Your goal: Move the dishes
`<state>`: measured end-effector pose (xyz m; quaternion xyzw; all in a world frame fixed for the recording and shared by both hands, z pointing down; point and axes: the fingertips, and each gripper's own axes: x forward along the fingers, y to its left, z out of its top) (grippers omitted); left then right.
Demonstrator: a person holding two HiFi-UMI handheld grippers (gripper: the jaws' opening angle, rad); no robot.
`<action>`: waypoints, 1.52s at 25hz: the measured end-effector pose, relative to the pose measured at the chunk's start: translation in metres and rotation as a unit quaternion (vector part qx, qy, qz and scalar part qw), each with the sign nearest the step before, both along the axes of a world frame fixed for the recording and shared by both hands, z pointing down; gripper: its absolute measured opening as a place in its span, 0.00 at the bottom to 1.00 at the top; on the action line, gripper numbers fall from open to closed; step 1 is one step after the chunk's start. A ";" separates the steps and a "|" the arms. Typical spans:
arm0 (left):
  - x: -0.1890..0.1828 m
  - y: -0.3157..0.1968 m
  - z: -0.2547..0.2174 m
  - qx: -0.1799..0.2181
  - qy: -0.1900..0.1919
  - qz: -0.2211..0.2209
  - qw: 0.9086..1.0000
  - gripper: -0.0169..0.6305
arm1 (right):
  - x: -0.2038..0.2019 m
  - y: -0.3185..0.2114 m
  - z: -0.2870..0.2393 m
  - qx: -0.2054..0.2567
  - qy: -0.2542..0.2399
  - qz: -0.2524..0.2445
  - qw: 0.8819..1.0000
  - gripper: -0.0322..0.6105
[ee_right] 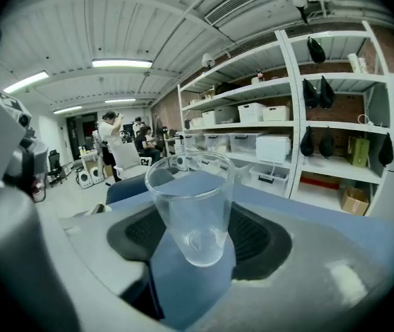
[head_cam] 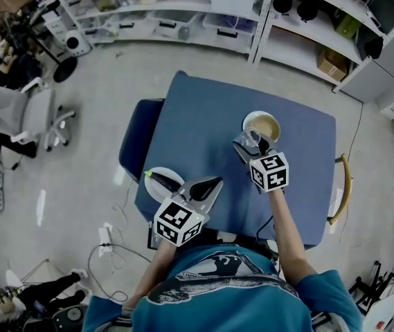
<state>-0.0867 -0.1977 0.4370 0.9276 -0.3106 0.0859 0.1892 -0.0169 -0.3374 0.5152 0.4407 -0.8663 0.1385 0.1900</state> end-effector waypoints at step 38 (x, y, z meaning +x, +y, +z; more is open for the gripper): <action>-0.017 -0.009 0.010 -0.014 -0.004 -0.031 0.999 0.05 | -0.025 0.101 0.057 -0.073 0.051 -0.156 0.984 0.57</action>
